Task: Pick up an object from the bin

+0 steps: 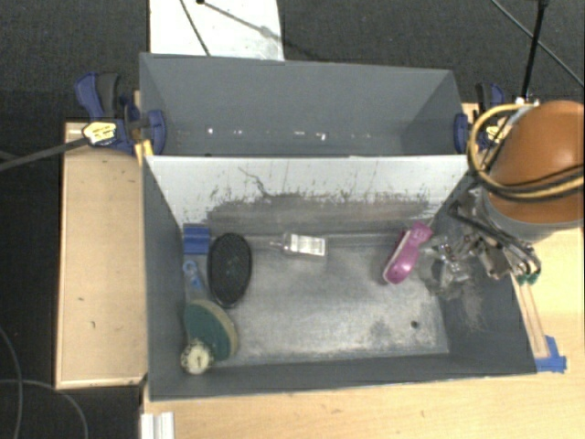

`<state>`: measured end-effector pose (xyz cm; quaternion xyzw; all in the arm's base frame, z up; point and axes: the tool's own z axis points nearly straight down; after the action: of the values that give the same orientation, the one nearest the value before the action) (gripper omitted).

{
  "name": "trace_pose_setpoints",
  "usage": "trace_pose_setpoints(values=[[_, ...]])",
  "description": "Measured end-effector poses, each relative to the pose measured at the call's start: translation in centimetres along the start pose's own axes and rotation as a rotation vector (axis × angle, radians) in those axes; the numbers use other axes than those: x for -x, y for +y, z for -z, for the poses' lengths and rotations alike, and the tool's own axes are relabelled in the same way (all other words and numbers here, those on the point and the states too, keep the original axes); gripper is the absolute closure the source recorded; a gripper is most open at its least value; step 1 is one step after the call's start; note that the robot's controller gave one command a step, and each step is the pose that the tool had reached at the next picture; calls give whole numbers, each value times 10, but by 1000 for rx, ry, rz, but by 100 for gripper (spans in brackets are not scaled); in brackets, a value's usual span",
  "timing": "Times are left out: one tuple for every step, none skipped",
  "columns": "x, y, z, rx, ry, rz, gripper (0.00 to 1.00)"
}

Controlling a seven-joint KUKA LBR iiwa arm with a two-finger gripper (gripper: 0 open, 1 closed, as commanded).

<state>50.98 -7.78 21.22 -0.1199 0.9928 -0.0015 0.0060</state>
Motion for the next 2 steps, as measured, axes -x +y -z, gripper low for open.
trace_pose_setpoints(values=[[-2,1,-5,4,8,-2,0],[42,-2,-89,7,14,124,0]])
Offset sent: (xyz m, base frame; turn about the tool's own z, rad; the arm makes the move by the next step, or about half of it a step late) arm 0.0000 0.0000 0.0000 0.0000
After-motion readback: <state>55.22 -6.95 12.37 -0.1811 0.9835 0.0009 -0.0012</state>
